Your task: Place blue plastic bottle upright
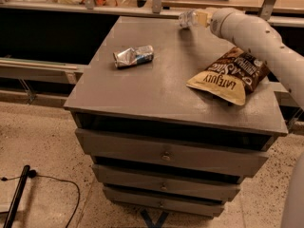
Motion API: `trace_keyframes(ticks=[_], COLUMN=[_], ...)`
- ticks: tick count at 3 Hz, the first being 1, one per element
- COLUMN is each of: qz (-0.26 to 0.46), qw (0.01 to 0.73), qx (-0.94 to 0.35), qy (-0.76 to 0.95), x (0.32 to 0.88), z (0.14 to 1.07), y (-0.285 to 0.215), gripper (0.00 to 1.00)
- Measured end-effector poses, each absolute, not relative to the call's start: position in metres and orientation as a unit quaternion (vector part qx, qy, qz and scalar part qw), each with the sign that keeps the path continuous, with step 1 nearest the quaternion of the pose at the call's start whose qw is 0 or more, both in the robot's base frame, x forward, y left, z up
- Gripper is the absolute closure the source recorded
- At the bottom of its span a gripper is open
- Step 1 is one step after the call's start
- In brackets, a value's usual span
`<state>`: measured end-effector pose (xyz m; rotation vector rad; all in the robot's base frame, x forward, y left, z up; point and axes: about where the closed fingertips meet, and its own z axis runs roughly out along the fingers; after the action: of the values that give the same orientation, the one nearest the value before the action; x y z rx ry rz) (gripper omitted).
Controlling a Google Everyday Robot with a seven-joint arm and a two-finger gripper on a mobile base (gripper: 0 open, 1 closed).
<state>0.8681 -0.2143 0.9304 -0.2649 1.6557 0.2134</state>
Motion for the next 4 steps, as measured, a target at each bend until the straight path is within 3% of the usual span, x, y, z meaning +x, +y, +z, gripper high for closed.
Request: trace_keyframes(ticks=[1,2,3,4], qz=[0.085,0.105,0.154,0.171], qw=[0.695,0.721,0.738,0.735], qx=[-0.121,-0.151,-0.192,-0.223], qy=[0.704,0.668,0.629,0.617], x=[0.836,0.813,0.798,0.788], z=[0.975,1.029,1.095,1.136], y=[-0.253,-0.262,-0.231,-0.232], gripper=[1.00,1.00,1.00,1.00])
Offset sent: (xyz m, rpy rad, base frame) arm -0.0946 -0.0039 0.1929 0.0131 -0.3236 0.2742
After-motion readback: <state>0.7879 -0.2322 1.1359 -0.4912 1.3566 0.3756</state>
